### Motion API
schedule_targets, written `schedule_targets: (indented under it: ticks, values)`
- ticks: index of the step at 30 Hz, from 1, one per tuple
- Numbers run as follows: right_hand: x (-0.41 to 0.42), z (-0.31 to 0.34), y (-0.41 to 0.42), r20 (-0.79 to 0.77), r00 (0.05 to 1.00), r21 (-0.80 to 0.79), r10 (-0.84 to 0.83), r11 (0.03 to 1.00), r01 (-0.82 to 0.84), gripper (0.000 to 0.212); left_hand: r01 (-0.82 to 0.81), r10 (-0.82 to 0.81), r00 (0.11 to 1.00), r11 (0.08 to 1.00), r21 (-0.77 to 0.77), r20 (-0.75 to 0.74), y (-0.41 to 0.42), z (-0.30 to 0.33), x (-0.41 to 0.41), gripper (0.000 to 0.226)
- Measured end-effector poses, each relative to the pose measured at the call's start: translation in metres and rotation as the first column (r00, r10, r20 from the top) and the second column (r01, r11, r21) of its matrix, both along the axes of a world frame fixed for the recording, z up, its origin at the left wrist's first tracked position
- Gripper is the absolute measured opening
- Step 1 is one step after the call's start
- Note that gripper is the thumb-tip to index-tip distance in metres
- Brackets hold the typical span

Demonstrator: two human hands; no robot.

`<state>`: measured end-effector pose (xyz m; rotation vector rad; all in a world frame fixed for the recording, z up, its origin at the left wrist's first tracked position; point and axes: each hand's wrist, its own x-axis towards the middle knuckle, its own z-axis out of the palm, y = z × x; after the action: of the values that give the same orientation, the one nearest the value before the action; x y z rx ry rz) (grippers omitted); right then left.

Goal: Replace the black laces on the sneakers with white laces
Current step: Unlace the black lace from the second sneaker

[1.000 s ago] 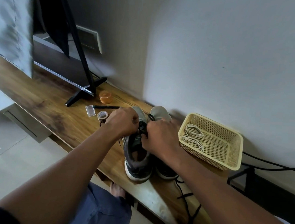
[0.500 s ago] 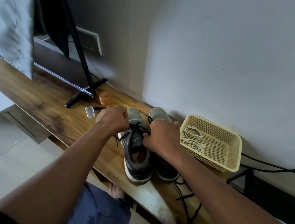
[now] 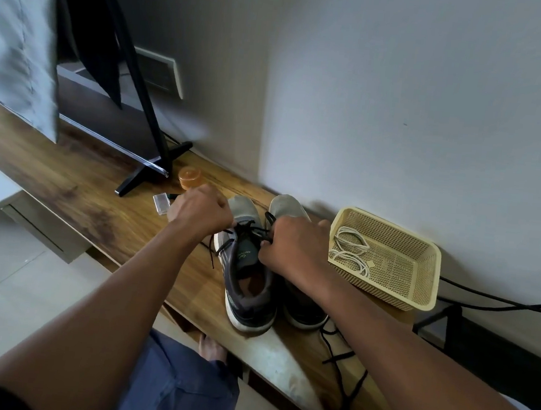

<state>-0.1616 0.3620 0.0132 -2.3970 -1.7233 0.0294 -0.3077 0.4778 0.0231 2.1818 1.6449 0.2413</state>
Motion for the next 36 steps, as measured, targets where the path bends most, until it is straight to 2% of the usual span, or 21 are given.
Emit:
schedule_targets:
  ticks: [2, 3, 5, 8, 10, 14, 19, 22, 26, 28, 30, 33, 36]
  values:
    - [-0.002, -0.001, -0.001, 0.003, 1.0, -0.005, 0.003, 1.0, -0.003, 0.027, -0.108, 0.111, 0.993, 0.992, 0.065, -0.044, -0.002, -0.001, -0.002, 0.005]
    - [-0.003, -0.001, -0.001, 0.005, 1.0, -0.007, 0.005, 1.0, -0.005, 0.026, -0.107, 0.113, 0.992, 0.99, 0.086, -0.06, -0.002, -0.001, -0.003, 0.005]
    - [-0.005, 0.0, 0.0, -0.004, 1.0, -0.007, 0.007, 1.0, -0.007, 0.026, -0.005, 0.01, 0.998, 0.997, 0.08, -0.056, 0.001, 0.002, -0.004, 0.01]
    - [-0.005, 0.0, -0.001, -0.026, 1.0, 0.003, -0.001, 1.0, 0.001, 0.026, 0.223, -0.219, 0.973, 0.973, -0.056, 0.071, 0.004, 0.008, -0.001, 0.017]
    - [-0.002, -0.003, -0.004, -0.011, 1.0, 0.024, -0.005, 1.0, 0.005, 0.025, 0.306, -0.299, 0.951, 0.946, -0.103, 0.077, 0.0, 0.006, 0.005, 0.018]
    - [-0.001, -0.003, -0.005, 0.003, 1.0, 0.042, -0.014, 0.999, 0.014, 0.027, 0.29, -0.291, 0.957, 0.953, -0.091, 0.005, -0.002, 0.0, 0.009, 0.018]
    - [-0.005, -0.003, -0.006, 0.016, 0.999, 0.042, -0.031, 0.999, 0.031, 0.019, 0.259, -0.266, 0.962, 0.961, -0.095, -0.064, -0.001, 0.003, 0.007, 0.014]
    - [-0.006, -0.001, -0.006, 0.024, 1.0, 0.029, -0.017, 0.999, 0.016, 0.023, 0.183, -0.186, 0.975, 0.983, -0.036, -0.125, -0.001, 0.004, 0.006, 0.008]
    - [-0.009, 0.001, -0.006, 0.007, 1.0, 0.006, 0.009, 1.0, -0.009, 0.03, -0.109, 0.129, 0.959, 0.99, 0.092, -0.252, 0.004, 0.004, -0.007, 0.01]
    - [-0.009, 0.001, -0.007, 0.0, 1.0, 0.005, 0.012, 1.0, -0.012, 0.028, -0.141, 0.171, 0.949, 0.982, 0.128, -0.264, 0.005, 0.004, -0.01, 0.012]
    - [-0.009, 0.0, -0.007, -0.001, 1.0, 0.018, 0.013, 1.0, -0.013, 0.028, -0.073, 0.093, 0.982, 0.989, 0.127, -0.166, 0.006, 0.003, -0.01, 0.003]
    - [-0.008, -0.002, -0.006, 0.011, 1.0, 0.056, 0.021, 0.998, -0.022, 0.03, 0.159, -0.159, 0.987, 0.987, -0.005, 0.019, 0.007, 0.005, -0.008, 0.01]
    - [-0.006, -0.004, -0.005, 0.032, 0.999, 0.073, 0.029, 0.997, -0.031, 0.033, 0.302, -0.308, 0.951, 0.947, -0.111, -0.039, 0.001, 0.006, 0.0, 0.016]
